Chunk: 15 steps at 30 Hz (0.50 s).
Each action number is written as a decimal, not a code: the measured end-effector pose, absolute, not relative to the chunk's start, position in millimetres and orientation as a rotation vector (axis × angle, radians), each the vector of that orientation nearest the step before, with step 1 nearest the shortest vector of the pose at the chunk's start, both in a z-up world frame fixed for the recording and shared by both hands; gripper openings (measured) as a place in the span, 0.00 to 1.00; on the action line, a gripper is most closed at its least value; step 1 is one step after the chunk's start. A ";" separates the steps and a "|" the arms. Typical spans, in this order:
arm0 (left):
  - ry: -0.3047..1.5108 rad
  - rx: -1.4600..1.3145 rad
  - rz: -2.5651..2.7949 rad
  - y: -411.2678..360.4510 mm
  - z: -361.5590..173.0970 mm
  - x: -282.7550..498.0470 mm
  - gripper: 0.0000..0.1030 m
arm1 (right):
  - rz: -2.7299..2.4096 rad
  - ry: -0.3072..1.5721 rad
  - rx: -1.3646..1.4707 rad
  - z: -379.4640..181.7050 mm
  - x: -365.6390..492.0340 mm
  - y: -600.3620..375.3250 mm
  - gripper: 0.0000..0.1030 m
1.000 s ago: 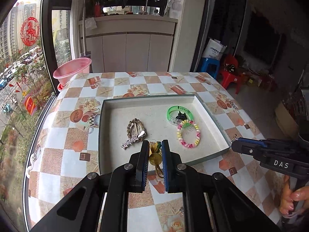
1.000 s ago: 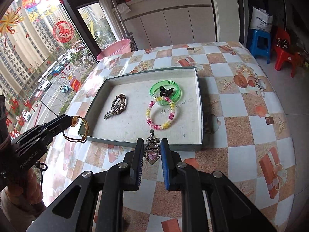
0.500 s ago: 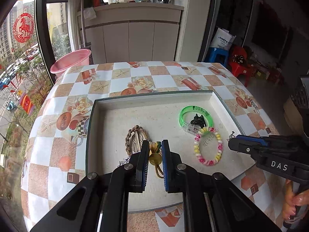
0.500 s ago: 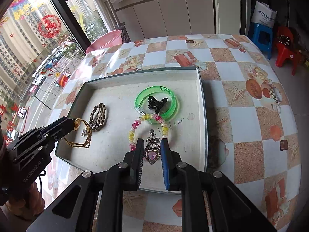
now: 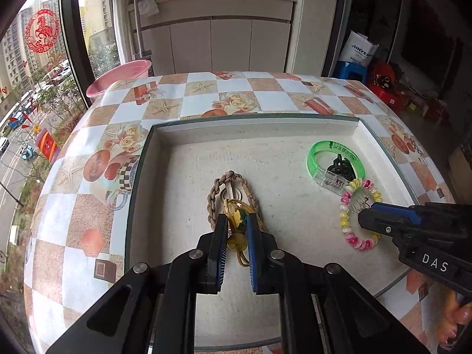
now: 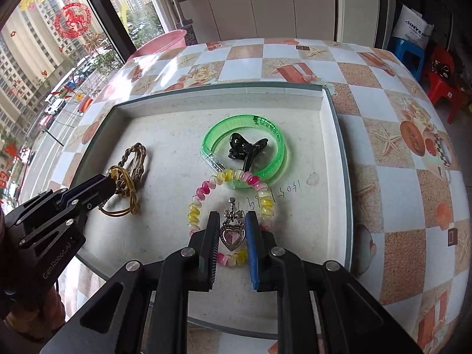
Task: Organize jewelry
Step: 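Carry both items into the tray and open both tools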
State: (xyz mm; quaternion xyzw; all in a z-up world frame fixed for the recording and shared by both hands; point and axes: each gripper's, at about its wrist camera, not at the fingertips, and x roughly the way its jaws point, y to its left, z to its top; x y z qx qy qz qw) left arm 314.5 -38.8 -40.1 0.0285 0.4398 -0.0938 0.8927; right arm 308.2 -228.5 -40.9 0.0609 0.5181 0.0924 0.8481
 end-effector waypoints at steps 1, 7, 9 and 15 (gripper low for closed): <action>0.913 0.065 -0.191 -39.6 -41.3 314.0 0.25 | 0.193 1.096 0.127 -42.4 308.7 -227.9 0.18; 0.902 0.107 -0.172 -45.7 -44.0 312.2 0.25 | 0.193 1.103 0.099 -45.1 307.9 -223.0 0.20; 0.900 0.119 -0.167 -47.5 -44.3 311.0 0.25 | 0.196 1.108 0.105 -44.6 308.1 -222.9 0.24; 0.899 0.108 -0.168 -47.7 -40.8 309.0 0.25 | 0.202 1.084 0.129 -36.3 304.3 -226.9 0.53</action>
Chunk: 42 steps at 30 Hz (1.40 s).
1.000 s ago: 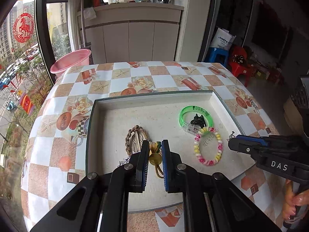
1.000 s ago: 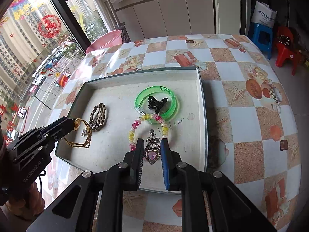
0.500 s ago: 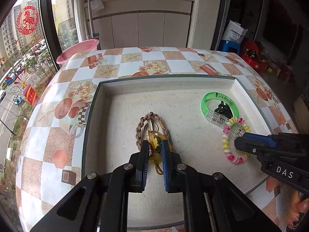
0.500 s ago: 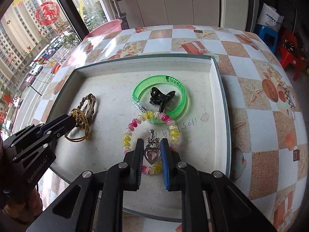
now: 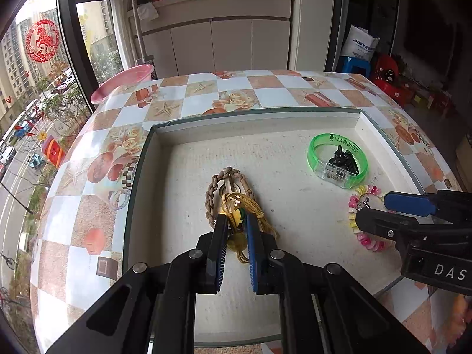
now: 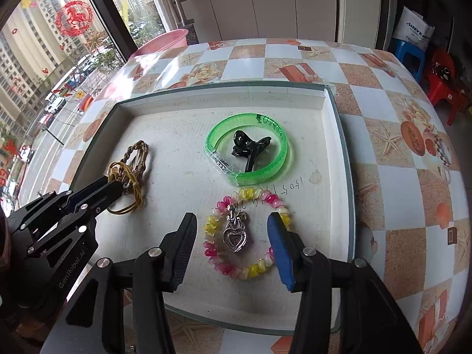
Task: Organize jewelry
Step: 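Carry both items into the tray and open both tools, then lift both tools out of the tray toward the remaining jewelry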
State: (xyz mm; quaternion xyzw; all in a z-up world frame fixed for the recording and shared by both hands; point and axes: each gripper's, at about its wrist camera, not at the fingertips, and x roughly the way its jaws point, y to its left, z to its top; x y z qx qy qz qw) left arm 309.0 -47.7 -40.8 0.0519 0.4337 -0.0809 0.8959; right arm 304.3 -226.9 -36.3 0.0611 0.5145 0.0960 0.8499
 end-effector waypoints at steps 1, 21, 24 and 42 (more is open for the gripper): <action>0.896 0.106 -0.166 -47.7 -39.8 308.8 0.25 | 0.203 1.078 0.138 -33.7 303.5 -228.0 0.56; 0.852 0.066 -0.146 -40.9 -19.1 304.2 0.25 | 0.149 0.996 0.229 3.7 283.4 -254.7 0.79; 0.845 0.068 -0.141 -39.6 -15.9 302.8 0.25 | 0.153 1.004 0.232 3.8 280.3 -254.4 0.82; 0.793 0.052 -0.108 -23.2 16.9 253.2 1.00 | 0.112 0.944 0.133 25.4 237.0 -244.3 1.00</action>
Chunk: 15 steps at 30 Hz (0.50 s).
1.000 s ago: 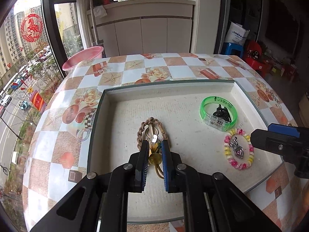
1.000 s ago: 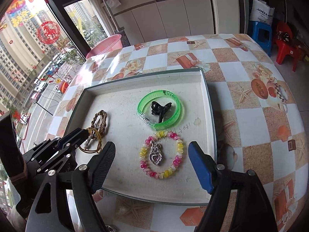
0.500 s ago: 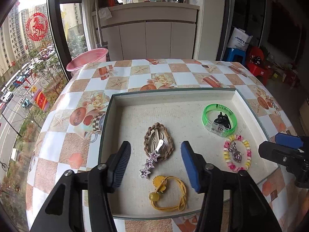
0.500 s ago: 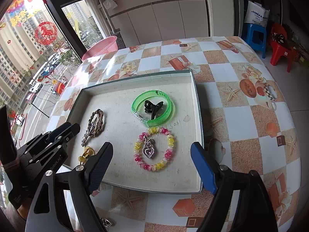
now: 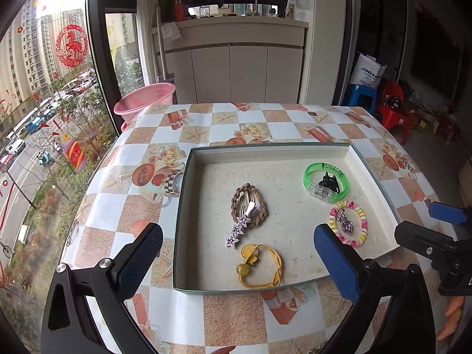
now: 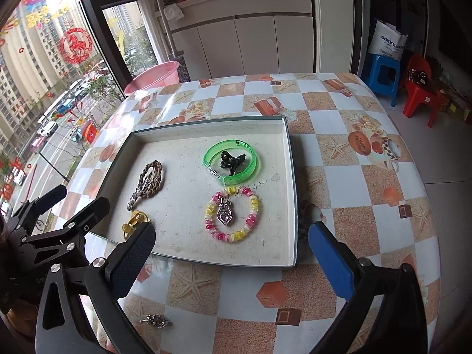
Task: Organize jewelry
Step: 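Lift both tools out of the tray toward the remaining jewelry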
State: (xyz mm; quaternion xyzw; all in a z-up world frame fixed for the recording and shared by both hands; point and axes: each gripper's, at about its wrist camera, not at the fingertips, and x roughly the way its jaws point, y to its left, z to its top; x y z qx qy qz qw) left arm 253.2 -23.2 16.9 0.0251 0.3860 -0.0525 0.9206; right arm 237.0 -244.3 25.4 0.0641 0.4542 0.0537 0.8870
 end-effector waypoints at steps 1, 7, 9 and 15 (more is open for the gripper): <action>0.792 0.049 -0.110 -21.4 18.7 246.4 1.00 | 0.106 0.935 0.119 28.4 231.0 -242.1 1.00; 0.800 0.027 -0.120 -11.0 21.2 201.5 1.00 | 0.110 0.909 0.121 42.0 191.8 -236.6 1.00; 0.797 0.034 -0.115 -9.8 20.6 185.9 1.00 | 0.107 0.900 0.116 46.0 178.1 -234.3 1.00; 0.804 0.041 -0.115 -7.6 18.2 146.1 1.00 | 0.111 0.876 0.112 57.1 140.8 -228.9 1.00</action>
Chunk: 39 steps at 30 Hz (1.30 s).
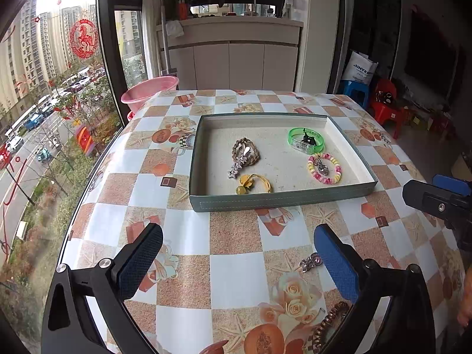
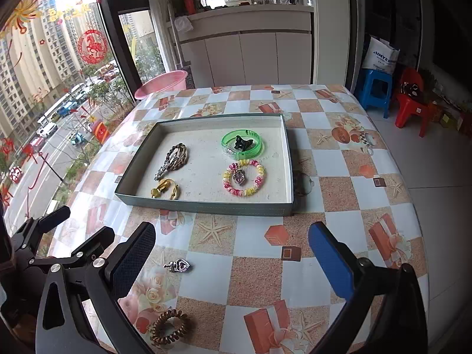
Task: Organize jewelry
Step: 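Lift both tools out of the tray toward the remaining jewelry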
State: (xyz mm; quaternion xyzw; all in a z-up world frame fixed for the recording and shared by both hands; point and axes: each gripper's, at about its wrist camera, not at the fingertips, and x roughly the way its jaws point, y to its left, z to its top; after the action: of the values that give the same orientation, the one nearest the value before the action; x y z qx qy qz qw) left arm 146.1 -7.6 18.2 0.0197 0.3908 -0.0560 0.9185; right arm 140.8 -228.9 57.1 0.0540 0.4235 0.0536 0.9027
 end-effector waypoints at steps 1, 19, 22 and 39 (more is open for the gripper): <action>0.804 0.039 -0.114 -5.9 17.2 139.9 1.00 | 0.116 0.874 0.115 58.2 135.0 -228.1 1.00; 0.914 0.062 -0.149 4.8 -33.8 111.5 1.00 | 0.171 0.946 0.090 26.1 67.8 -213.1 1.00; 0.922 0.067 -0.172 0.4 -36.7 118.8 1.00 | 0.197 0.961 0.099 17.3 60.5 -211.8 1.00; 0.958 0.167 -0.276 -54.8 -54.3 169.6 1.00 | 0.206 1.056 0.085 -33.6 48.8 -175.7 1.00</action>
State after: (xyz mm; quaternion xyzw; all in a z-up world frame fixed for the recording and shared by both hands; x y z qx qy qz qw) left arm 169.6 -54.8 -54.3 0.0800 0.4587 -0.1324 0.8750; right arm 48.8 -175.7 -33.6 0.0405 0.5028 0.0980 0.8579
